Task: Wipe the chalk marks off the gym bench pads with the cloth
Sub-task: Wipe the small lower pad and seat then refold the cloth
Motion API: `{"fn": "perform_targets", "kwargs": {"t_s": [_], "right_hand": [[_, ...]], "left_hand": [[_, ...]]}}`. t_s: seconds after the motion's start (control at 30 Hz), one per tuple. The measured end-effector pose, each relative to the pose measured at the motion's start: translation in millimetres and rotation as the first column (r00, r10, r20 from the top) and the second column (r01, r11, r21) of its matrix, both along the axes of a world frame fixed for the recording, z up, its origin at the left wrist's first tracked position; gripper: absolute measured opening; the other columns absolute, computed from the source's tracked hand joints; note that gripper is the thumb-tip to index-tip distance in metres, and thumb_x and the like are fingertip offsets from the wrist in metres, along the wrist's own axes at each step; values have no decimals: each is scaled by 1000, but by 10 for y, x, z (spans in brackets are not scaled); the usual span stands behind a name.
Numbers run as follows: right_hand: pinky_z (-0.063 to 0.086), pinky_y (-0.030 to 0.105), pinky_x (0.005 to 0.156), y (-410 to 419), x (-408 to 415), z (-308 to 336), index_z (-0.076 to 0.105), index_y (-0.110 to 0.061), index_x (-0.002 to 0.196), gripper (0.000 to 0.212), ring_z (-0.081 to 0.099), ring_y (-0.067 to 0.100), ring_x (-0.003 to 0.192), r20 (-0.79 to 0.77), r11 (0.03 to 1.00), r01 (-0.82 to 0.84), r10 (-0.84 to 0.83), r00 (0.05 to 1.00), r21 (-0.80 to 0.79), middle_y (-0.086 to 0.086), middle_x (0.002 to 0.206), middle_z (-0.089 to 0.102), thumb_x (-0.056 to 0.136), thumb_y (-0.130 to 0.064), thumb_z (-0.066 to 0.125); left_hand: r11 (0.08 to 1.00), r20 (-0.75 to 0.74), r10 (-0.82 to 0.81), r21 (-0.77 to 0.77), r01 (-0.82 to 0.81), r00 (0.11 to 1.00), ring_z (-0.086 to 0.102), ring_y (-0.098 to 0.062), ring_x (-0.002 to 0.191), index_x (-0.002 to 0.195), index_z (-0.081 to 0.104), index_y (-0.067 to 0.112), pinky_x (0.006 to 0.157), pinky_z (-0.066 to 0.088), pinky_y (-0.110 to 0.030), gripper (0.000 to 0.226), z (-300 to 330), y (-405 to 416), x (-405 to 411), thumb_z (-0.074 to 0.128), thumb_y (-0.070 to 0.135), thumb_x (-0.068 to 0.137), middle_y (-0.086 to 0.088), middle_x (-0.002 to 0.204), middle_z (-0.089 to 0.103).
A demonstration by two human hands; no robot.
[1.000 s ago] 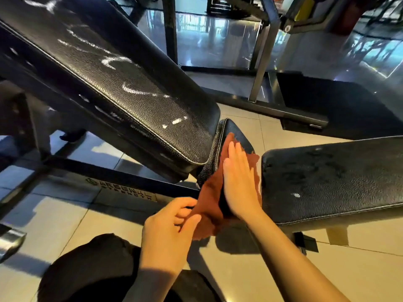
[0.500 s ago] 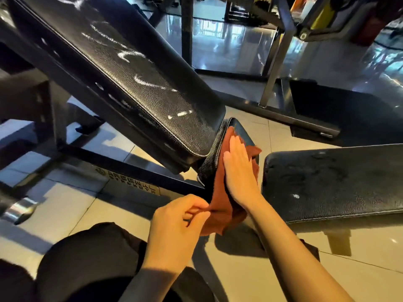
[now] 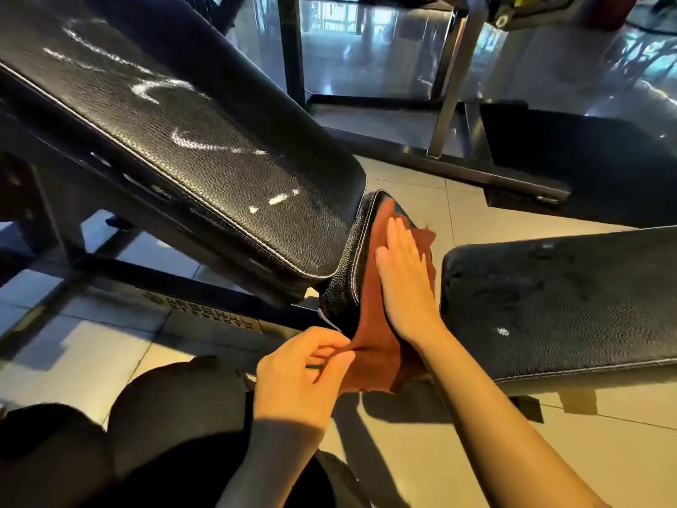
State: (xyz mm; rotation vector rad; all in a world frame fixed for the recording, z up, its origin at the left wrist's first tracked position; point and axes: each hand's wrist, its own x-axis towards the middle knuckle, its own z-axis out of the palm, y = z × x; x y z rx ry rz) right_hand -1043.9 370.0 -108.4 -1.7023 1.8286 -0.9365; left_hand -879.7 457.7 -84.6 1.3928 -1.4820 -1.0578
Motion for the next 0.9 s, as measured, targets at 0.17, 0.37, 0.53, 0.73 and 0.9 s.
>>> {"fn": "perform_targets", "kwargs": {"t_s": [0.17, 0.37, 0.53, 0.73, 0.9], "right_hand": [[12, 46, 121, 523, 199, -89, -2, -19, 151, 70, 10, 21, 150, 75, 994, 104, -103, 992, -11, -2, 161, 9, 93, -55, 14], [5, 45, 122, 161, 75, 4, -1, -23, 153, 57, -1, 12, 150, 30, 1000, 10, -10, 999, 11, -4, 163, -1, 103, -41, 21], [1, 44, 123, -119, -108, 4, 2, -39, 143, 52, 1, 12, 150, 41, 999, 14, -12, 999, -35, -7, 163, 4, 97, -50, 22], [2, 39, 123, 550, 162, -167, -10, -42, 137, 62, -4, 7, 149, 100, 997, 75, -74, 992, -7, -13, 158, -5, 85, -68, 9], [1, 39, 123, 201, 24, -87, -7, -36, 141, 57, -6, 7, 149, 33, 1000, 14, -14, 999, -4, -19, 153, -9, 98, -60, 21]], "left_hand": [[993, -1, 25, 117, -24, 1000, 65, -2, 58, 71, 70, 25, 53, 49, -11, 35, -62, -10, 144, 66, -7, 82, 8, 67, 71], [994, -34, -58, 95, 61, 998, 67, -4, 60, 72, 72, 24, 57, 52, -14, 28, 39, -55, 90, 71, -3, 80, 9, 68, 71], [993, 26, -114, 47, 112, 993, 64, 0, 65, 70, 67, 33, 63, 53, -16, 30, 31, -47, -91, 76, 6, 79, 17, 71, 69], [965, -76, -79, 246, 96, 994, 64, -11, 54, 54, 72, 24, 50, 51, -18, 38, -71, 95, 56, 77, -10, 70, -3, 60, 69], [971, -95, -17, 235, 39, 995, 65, -11, 56, 54, 72, 31, 57, 56, -25, 42, -94, -26, -13, 80, -8, 68, -3, 60, 69]]}}
